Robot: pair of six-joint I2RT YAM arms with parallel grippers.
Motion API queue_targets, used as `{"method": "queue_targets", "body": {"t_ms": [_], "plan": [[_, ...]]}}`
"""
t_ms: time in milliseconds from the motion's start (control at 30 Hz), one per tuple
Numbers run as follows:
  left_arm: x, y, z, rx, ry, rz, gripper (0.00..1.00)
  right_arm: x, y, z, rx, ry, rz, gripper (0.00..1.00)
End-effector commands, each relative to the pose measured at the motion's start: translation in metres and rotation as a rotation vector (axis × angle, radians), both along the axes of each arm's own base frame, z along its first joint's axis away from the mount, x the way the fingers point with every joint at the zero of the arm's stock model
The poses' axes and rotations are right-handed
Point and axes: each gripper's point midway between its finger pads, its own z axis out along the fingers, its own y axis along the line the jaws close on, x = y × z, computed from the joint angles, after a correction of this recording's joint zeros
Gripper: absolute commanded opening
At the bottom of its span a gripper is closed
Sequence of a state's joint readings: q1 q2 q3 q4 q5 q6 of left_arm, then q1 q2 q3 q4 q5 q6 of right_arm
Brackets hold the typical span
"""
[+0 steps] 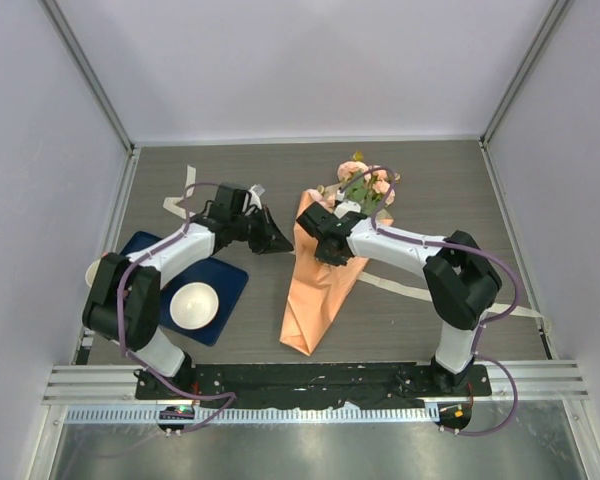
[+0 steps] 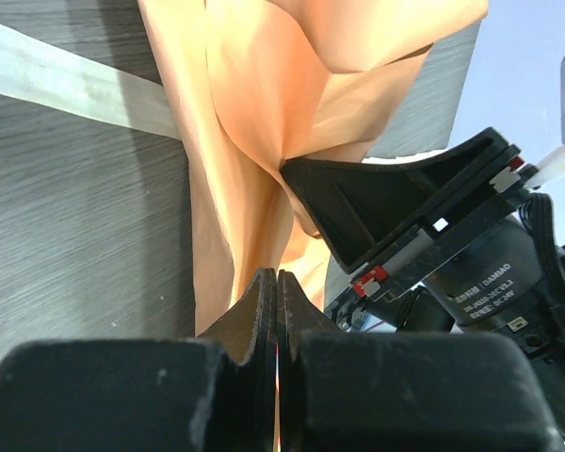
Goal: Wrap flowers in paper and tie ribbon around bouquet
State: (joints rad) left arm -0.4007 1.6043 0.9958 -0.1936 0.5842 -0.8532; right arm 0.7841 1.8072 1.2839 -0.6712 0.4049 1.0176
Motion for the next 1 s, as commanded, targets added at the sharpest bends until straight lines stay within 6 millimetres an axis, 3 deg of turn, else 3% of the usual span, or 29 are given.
{"method": "queue_targets", "body": {"t_ms": [0,100,133,200,233,333,467,533,633,667,700,733,767,833,867,900,967], "plan": [[0.001,0.018,0.014,0.008,-0.054,0.009,0.00,0.007,0.002,0.003,-0.016,-0.063,-0.043,0.01],[0.004,0.023,0.016,0.002,-0.053,0.022,0.00,0.007,0.002,0.000,-0.042,-0.063,-0.014,0.01],[0.006,0.025,0.016,0.004,-0.056,0.030,0.02,0.007,0.003,0.000,-0.043,-0.061,-0.008,0.08],[0.012,0.031,0.018,0.003,-0.049,0.062,0.07,0.005,0.003,0.003,-0.053,-0.060,0.035,0.33],[0.015,0.034,0.017,0.000,-0.038,0.081,0.17,0.005,0.001,0.006,-0.058,-0.063,0.036,0.57],[0.028,0.040,0.017,-0.025,-0.024,0.126,0.32,0.004,-0.004,0.032,-0.047,-0.101,0.041,0.78],[0.035,0.033,0.023,-0.064,-0.029,0.100,0.37,-0.003,-0.007,0.066,-0.011,-0.121,0.064,0.82],[0.030,0.028,0.027,-0.089,-0.023,0.060,0.45,-0.011,-0.016,0.087,0.007,-0.142,0.077,0.86],[0.023,0.028,0.026,-0.001,-0.078,-0.003,0.59,-0.027,-0.049,0.107,0.032,-0.180,0.035,0.94],[0.014,0.024,0.024,0.039,-0.096,-0.052,0.61,-0.030,-0.076,0.091,0.017,-0.147,-0.024,0.96],[0.011,0.024,0.023,0.065,-0.110,-0.067,0.63,-0.029,-0.088,0.088,0.051,-0.147,-0.061,0.97],[0.011,0.025,0.017,0.106,-0.117,-0.069,0.72,-0.038,-0.093,0.095,0.145,-0.141,-0.068,0.97],[0.005,0.022,0.013,0.132,-0.104,-0.094,0.75,-0.046,-0.112,0.072,0.147,-0.094,-0.115,0.97],[-0.001,0.020,0.000,0.166,-0.095,-0.135,0.80,-0.044,-0.150,0.070,0.211,-0.101,-0.261,0.99],[-0.007,0.017,-0.007,0.186,-0.084,-0.156,0.83,-0.056,-0.157,0.055,0.241,-0.056,-0.307,0.99],[-0.009,0.019,-0.016,0.220,-0.074,-0.169,0.84,-0.056,-0.174,0.051,0.255,-0.056,-0.387,0.99],[-0.015,0.021,-0.039,0.283,-0.029,-0.175,0.85,-0.067,-0.184,0.038,0.282,-0.041,-0.477,0.99]]}}
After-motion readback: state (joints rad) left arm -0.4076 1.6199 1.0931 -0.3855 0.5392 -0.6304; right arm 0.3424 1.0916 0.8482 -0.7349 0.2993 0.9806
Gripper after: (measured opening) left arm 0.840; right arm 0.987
